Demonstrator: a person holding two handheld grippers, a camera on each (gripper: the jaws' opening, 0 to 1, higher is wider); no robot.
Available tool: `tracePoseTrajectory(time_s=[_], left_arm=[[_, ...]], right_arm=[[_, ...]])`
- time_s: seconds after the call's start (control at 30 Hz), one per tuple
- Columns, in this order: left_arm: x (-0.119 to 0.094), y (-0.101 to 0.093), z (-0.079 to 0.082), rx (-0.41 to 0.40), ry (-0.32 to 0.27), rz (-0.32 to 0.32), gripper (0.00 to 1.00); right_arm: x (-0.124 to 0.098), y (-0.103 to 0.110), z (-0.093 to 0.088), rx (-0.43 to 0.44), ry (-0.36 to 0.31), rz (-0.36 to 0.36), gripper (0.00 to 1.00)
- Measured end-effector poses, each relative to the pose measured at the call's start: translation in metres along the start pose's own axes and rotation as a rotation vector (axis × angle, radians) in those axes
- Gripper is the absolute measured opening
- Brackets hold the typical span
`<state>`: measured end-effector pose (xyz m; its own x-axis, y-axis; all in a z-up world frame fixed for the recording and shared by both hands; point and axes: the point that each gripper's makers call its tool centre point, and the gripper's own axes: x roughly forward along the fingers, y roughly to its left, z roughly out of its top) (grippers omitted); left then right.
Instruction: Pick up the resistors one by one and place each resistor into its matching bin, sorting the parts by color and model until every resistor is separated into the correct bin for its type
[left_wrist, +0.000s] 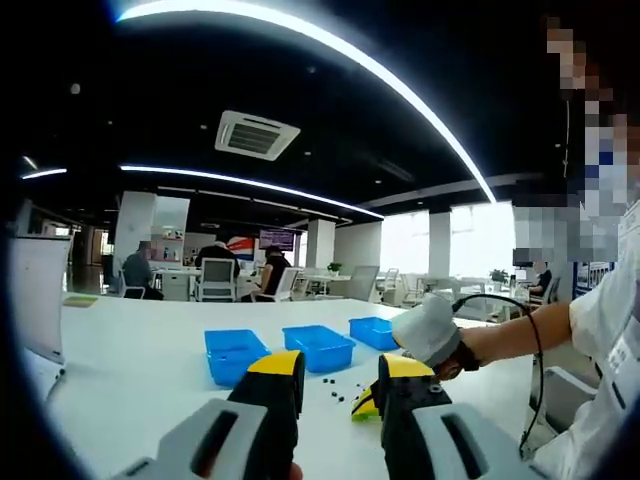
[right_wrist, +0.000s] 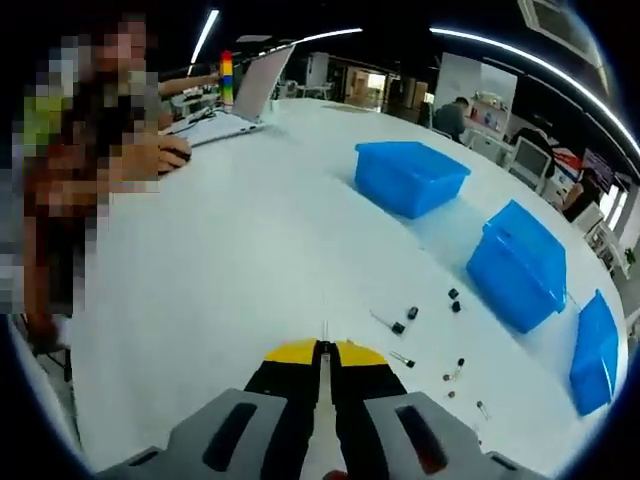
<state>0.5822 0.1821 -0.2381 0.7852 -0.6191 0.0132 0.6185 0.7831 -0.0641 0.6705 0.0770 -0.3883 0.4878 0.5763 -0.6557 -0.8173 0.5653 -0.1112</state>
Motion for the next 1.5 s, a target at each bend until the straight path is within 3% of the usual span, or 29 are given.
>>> tracePoseTrajectory(time_s=[0.1,0.37,0.53,0.6,0.63,0.93,1.07,1.3,1.5], left_arm=[[0.001,0.001,-0.002,-0.003,0.005,-0.001,0.32],[0.001,0.0,-0.004,-0.005,0.009,-0.004,0.32],[0.001,-0.002,-0.002,-0.001,0.005,-0.004,0.32],[0.001,-0.004,-0.002,0.003,0.006,-0.007,0.32],[0.001,-0.005,-0.001,0.004,0.007,-0.007,0.32],[0.003,-0.006,-0.003,0.01,0.017,-0.005,0.32],[0.006,-0.008,-0.008,0.011,0.029,-0.012,0.32],[0.006,-0.016,-0.01,0.016,0.035,-0.021,0.32],[0.004,-0.015,-0.008,0.022,0.029,-0.015,0.32]], right_arm=[[-0.018,0.0,0.018,0.012,-0.084,-0.001,0.07],[-0.106,-0.007,0.055,0.055,-0.387,0.021,0.07],[-0.154,-0.023,0.041,0.087,-0.468,-0.044,0.07],[-0.178,-0.027,0.035,0.084,-0.542,-0.07,0.07],[-0.185,-0.027,0.027,0.083,-0.533,-0.078,0.07],[-0.254,-0.031,-0.02,0.13,-0.681,-0.201,0.07],[-0.269,-0.031,-0.042,0.176,-0.697,-0.237,0.07],[-0.276,-0.036,-0.053,0.207,-0.682,-0.258,0.07],[-0.259,-0.039,-0.039,0.212,-0.647,-0.235,0.07]])
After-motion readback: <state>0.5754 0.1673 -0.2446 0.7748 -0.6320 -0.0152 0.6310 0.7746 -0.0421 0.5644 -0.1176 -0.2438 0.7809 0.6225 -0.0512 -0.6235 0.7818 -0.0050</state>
